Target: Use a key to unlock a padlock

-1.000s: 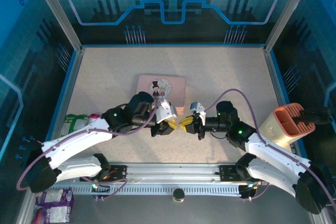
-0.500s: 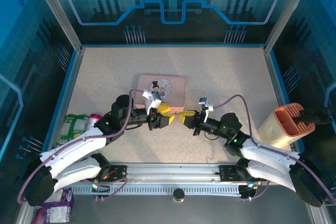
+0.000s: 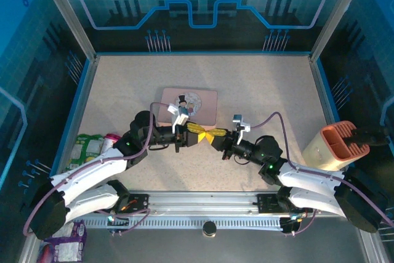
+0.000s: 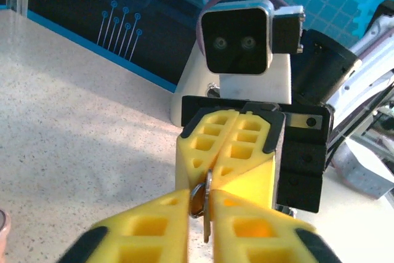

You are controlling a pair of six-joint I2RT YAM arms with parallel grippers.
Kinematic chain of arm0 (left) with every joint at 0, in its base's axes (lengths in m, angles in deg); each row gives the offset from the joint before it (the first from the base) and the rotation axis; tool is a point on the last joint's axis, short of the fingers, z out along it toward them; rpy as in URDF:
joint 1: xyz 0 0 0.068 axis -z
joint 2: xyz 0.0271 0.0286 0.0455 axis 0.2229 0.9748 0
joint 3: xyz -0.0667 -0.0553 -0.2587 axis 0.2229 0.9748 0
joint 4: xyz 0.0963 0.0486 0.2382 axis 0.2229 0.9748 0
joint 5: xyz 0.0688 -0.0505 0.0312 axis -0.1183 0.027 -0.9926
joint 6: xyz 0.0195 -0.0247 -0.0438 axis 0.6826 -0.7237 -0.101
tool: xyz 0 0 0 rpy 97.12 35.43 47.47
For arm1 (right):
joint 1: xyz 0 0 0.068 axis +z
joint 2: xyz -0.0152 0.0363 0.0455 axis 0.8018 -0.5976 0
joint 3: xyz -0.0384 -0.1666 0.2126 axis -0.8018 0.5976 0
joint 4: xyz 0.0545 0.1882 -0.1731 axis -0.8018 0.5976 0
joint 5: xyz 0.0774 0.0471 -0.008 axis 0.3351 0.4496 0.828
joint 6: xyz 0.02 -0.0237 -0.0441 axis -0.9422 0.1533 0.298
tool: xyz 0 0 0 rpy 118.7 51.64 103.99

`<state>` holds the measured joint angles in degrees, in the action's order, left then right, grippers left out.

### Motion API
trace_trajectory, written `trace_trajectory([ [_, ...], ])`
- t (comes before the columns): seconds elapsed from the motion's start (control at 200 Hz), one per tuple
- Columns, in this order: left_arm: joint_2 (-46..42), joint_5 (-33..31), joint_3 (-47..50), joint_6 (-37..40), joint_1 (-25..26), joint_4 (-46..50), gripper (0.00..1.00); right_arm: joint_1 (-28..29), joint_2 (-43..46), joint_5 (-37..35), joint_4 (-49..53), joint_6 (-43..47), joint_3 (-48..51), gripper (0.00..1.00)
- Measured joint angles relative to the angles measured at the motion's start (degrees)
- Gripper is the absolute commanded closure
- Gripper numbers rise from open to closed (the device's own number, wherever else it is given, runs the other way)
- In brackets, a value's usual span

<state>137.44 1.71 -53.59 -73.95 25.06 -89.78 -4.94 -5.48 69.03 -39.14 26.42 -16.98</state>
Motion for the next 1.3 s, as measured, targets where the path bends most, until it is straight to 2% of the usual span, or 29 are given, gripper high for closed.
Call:
trace_trajectory([
  [0.105, 0.0, 0.2, -0.1, 0.2, -0.3, 0.1, 0.99, 0.0, 0.0, -0.3, -0.2, 0.0, 0.0, 1.00],
  [0.375, -0.3, 0.5, -0.3, 0.9, -0.4, 1.6, 1.00, 0.0, 0.4, 0.1, 1.0, 0.2, 0.0, 1.00],
  [0.465, -0.6, 0.9, -0.8, 1.9, -0.4, 3.7, 1.00, 0.0, 1.8, 0.8, 3.3, 0.9, 0.0, 0.80],
  [0.505, -0.9, 1.1, -1.2, 2.5, -0.3, 5.3, 1.00, 0.0, 2.9, 1.4, 4.8, 1.4, -0.1, 0.75],
  [0.59, -1.5, 1.5, -2.7, 4.3, -0.3, 9.3, 1.00, -1.3, 5.6, 3.5, 9.4, 3.8, -0.4, 0.68],
  [0.74, -1.7, 2.0, -7.8, 9.4, -0.3, 19.0, 1.00, -5.6, 8.4, 8.1, 16.4, 6.2, -1.3, 0.62],
  [0.906, -1.4, 2.1, -12.1, 14.0, -0.3, 27.5, 1.00, -6.3, 9.3, 11.5, 21.1, 8.1, -2.7, 0.62],
  [1.126, 1.2, 2.0, -12.8, 17.3, 0.1, 33.4, 1.00, -6.2, 8.2, 14.8, 20.6, 8.2, -3.3, 0.61],
  [1.301, 2.4, 2.0, -13.2, 18.7, 1.4, 35.8, 1.00, -5.6, 5.7, 16.1, 20.0, 8.2, -4.1, 0.65],
])
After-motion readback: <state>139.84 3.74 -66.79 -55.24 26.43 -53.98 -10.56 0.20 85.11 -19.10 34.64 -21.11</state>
